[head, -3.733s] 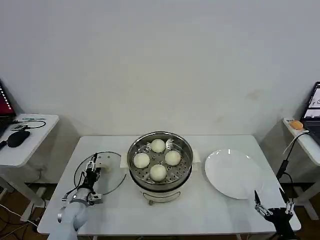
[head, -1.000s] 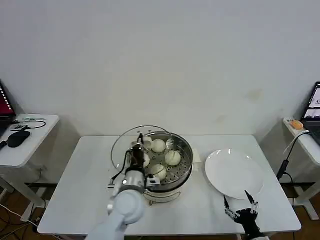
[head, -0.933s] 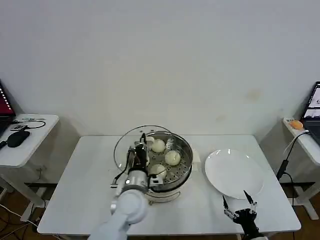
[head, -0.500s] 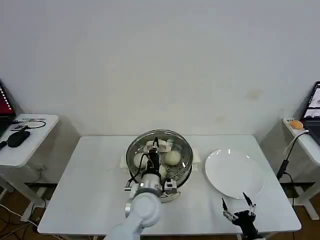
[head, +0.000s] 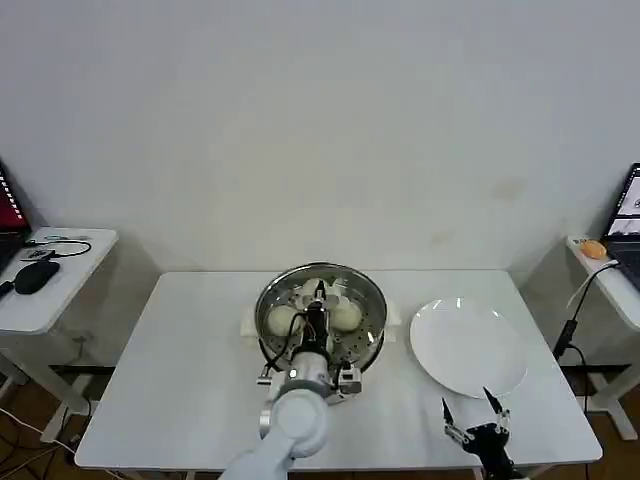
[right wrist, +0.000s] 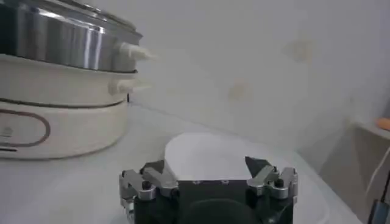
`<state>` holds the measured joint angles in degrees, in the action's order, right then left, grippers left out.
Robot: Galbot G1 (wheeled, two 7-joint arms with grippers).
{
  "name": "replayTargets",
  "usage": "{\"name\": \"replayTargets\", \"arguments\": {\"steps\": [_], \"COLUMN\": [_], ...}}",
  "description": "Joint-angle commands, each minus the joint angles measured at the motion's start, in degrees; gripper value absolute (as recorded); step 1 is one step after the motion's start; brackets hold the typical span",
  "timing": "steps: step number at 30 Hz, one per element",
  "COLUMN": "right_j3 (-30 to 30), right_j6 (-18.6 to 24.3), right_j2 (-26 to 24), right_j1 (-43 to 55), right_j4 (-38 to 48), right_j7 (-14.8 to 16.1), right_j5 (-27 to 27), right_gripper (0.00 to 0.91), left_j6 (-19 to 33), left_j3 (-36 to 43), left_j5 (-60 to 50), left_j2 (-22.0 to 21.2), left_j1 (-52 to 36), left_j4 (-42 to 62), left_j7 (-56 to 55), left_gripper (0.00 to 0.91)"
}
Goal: Take steamed baozi put them in steamer then cover it.
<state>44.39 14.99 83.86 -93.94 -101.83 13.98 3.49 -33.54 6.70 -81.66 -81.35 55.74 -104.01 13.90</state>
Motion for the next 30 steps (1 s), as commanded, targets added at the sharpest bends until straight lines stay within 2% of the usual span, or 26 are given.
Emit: {"name": "replayTargets", "arguments": {"steps": [1, 14, 30], "right_j3": [-0.22, -0.7, -1.2], "right_j6": [0.01, 0.26, 0.2], "right_j2": [0.03, 0.13, 0.15], "right_j1": [-0.11, -0.28, -0.43], "right_j4": [0.13, 0.35, 0.35], "right_j7": [0.01, 0.04, 0.07], "right_j5": [-0.17, -0.09, 0.15], "right_gripper": [0.907, 0.907, 0.907], "left_j6": [0.17, 2.4, 1.68], "left_j3": [0.42, -1.33, -1.86], "left_j5": [-0.89, -5.06, -4.5], "left_j2": [-0.9, -1.43, -0.53], "left_j1": [-0.25, -0.56, 1.18], "left_j4": [0.78, 1.94, 0.21], "left_j7": [-0.01, -1.42, 0.78], "left_gripper": [0.0, 0.0, 0.0]}}
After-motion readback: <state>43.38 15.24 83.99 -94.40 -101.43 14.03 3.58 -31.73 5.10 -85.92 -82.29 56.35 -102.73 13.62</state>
